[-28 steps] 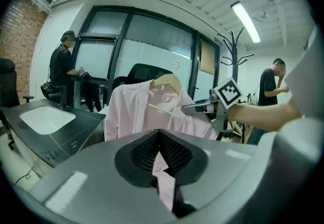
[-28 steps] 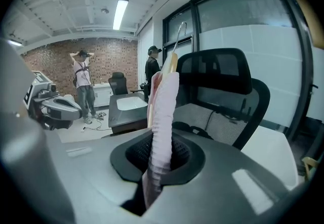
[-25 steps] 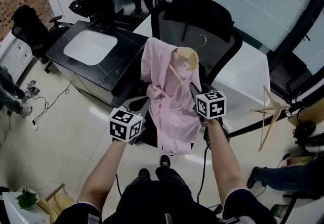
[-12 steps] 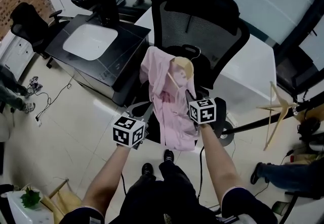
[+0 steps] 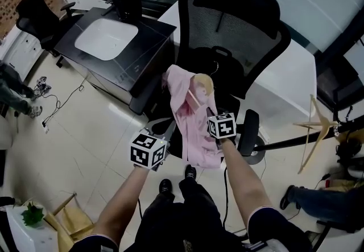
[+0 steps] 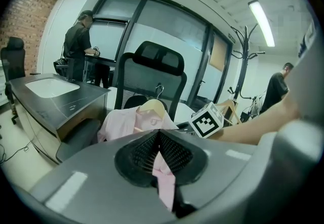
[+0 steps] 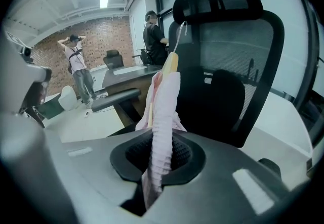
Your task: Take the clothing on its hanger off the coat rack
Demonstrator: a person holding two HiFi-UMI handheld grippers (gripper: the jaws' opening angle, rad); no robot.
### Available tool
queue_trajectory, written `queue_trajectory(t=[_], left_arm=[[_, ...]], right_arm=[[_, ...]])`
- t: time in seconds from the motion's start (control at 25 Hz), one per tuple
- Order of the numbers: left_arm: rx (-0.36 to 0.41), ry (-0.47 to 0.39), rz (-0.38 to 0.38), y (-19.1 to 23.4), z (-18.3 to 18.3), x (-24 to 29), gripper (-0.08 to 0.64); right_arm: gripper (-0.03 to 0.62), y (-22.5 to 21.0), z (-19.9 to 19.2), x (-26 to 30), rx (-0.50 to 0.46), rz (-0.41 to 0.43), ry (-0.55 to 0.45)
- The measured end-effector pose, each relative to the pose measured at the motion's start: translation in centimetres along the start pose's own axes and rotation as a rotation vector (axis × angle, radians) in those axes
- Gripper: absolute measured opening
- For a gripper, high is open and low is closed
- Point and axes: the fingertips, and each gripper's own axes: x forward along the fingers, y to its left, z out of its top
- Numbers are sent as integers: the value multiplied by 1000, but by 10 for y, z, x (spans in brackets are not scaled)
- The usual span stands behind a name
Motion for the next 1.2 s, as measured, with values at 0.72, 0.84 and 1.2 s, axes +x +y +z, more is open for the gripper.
queue_trajectory(t=[0.72,0.84,1.2], left_arm=[[-5,28,-14,-3,-10,6,12],[5,24,-29,-7,-6,11,12],[66,-34,-114,-39,28,22,12]], right_arm=[[175,-7,-39,8,-9,-24,104],[169,-9,-27,-9,-6,-30,56],[3,-4,40,-99,-42,-78,-208]])
